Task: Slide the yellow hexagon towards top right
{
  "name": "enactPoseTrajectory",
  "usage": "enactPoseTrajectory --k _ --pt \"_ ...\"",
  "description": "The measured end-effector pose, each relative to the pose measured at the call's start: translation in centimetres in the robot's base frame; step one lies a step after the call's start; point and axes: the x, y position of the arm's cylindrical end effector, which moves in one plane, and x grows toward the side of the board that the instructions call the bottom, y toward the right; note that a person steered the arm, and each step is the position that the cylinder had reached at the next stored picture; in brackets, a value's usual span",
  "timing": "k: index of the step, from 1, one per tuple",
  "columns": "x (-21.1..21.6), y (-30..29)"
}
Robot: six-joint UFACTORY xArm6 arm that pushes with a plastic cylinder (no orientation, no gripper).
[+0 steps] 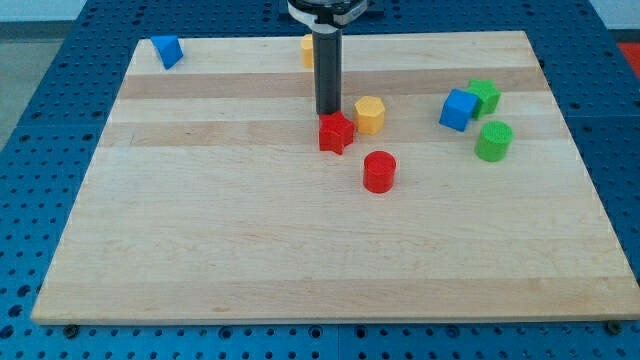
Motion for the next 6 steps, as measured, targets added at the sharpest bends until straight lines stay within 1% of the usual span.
enactPoseTrajectory --k 5,6 --pt "0.0 0.0" --pt "1.6 2.1"
